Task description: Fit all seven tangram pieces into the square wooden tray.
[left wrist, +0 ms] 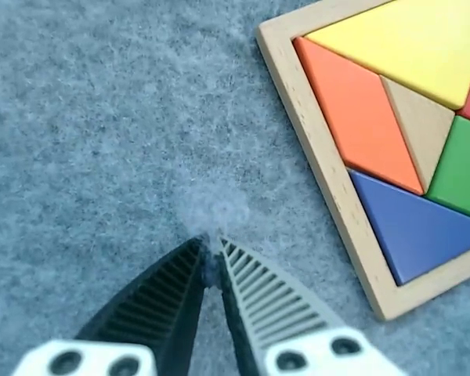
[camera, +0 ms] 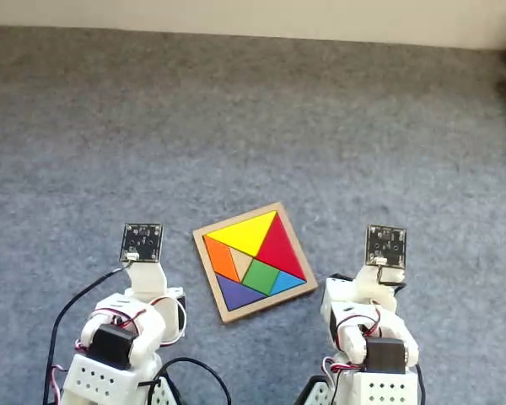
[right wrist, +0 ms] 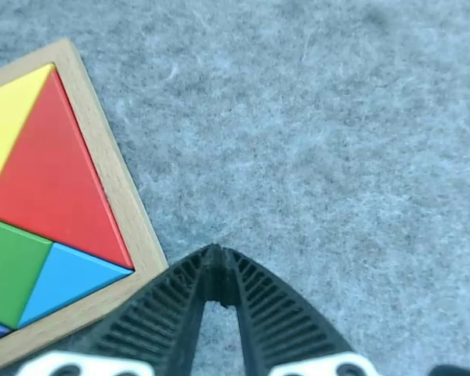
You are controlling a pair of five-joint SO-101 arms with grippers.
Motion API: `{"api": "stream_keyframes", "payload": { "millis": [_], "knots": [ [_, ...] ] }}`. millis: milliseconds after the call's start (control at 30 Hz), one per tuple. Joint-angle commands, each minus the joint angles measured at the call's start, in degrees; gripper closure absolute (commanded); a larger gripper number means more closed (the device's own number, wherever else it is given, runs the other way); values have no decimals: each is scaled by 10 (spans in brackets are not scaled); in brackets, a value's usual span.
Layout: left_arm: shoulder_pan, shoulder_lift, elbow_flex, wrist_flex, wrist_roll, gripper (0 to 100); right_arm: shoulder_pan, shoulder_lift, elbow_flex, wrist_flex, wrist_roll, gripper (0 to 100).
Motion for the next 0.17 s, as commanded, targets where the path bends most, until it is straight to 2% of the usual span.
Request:
{"api": "stream_keyframes", "payload": {
  "millis": [0, 133],
  "knots": [
    [10, -5, 12, 2, -3, 993, 7, -7, 80, 4, -5, 993],
    [10, -5, 12, 2, -3, 993, 7, -7, 80, 4, -5, 993]
  ]
}}
